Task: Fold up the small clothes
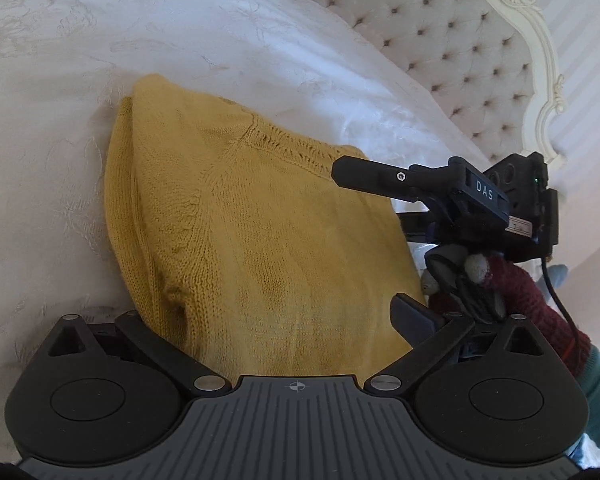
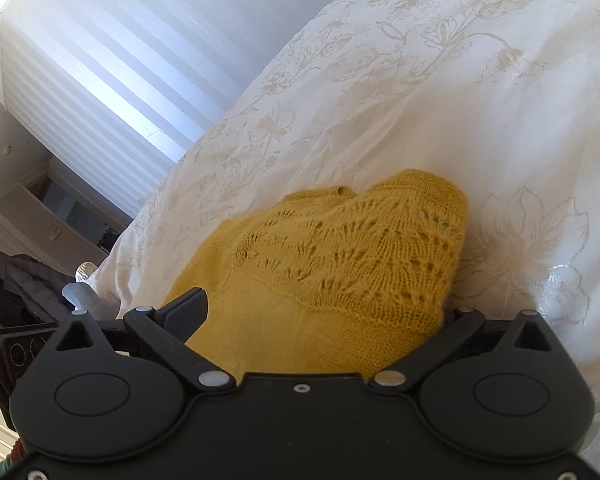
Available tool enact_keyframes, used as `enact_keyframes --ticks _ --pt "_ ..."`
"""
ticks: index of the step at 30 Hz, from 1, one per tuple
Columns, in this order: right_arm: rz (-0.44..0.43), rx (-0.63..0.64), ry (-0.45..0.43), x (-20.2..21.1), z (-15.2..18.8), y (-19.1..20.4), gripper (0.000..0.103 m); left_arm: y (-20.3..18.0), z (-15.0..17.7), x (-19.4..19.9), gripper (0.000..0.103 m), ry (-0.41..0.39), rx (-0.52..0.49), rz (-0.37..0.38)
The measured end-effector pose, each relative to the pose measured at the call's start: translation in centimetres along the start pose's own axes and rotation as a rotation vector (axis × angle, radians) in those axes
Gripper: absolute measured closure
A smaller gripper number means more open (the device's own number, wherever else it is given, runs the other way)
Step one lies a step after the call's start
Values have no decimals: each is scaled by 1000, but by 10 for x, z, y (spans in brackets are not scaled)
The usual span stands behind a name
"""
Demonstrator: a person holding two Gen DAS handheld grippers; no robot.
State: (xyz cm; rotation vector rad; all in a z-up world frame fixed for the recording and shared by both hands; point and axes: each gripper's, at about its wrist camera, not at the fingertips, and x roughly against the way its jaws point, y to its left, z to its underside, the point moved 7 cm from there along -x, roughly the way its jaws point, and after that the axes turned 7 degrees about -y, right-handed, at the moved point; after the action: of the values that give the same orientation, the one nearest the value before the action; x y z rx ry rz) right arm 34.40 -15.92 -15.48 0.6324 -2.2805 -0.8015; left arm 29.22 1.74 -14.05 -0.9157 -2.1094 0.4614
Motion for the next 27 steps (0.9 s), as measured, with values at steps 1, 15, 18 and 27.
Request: enact_keyframes --ticks 1,15,18,27 --pt "-3 3 7 4 1 0 2 0 2 3 1 3 24 15" --pt "87 47 -82 67 -4 30 63 -36 7 26 88 0 121 97" --pt "102 63 -82 99 3 42 64 -66 20 36 88 13 93 138" --pt "161 35 -19 191 51 52 63 -124 90 59 87 57 102 209"
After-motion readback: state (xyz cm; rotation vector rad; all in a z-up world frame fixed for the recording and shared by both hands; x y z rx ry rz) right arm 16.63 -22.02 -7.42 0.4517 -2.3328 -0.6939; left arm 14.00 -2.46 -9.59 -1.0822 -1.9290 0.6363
